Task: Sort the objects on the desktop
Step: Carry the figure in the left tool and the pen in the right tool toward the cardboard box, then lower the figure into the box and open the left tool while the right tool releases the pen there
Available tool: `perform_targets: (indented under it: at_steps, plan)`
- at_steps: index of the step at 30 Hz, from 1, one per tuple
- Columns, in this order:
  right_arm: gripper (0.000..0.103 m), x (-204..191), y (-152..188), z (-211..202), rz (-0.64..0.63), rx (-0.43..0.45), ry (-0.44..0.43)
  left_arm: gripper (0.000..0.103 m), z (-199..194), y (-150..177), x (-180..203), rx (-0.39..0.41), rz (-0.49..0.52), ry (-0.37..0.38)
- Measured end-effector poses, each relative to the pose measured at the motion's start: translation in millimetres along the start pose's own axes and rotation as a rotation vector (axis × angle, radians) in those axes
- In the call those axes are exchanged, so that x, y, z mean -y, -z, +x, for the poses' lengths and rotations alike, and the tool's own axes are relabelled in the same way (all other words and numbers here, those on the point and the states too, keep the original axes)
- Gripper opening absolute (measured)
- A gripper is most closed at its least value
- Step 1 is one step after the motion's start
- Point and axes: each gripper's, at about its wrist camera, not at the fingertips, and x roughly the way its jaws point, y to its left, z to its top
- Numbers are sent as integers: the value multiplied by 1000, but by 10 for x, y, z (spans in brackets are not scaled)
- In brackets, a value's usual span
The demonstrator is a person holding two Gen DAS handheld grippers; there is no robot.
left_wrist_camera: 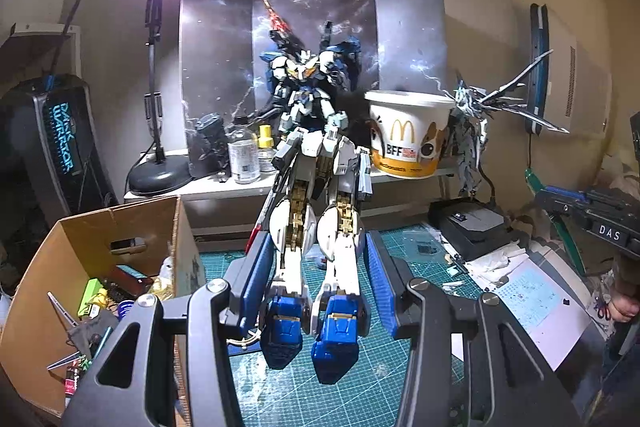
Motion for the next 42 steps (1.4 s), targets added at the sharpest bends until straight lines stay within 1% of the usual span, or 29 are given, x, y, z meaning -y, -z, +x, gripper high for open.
perform_targets:
  at_steps: [5, 10, 16, 30, 35, 42]
  plan:
    - [14, -183, -66, 68, -22, 0, -36, 46, -87, -9, -130, 5, -11, -27]
    - [14, -430, -142, 134, -49, 8, -85, 46, -215, 6, -335, 11, -29, -76]
    - [14, -792, -205, 250, -88, 9, -158, 46, -397, 67, -639, 10, -60, -151]
    - [14, -1732, -246, 611, -179, -27, -350, 46, -784, 315, -1324, -14, -150, -327]
    - [14, -2067, -250, 718, -212, -36, -417, 46, -932, 410, -1516, -24, -175, -385]
    - [14, -2457, -265, 793, -252, -42, -486, 46, -1133, 525, -1739, -35, -205, -454]
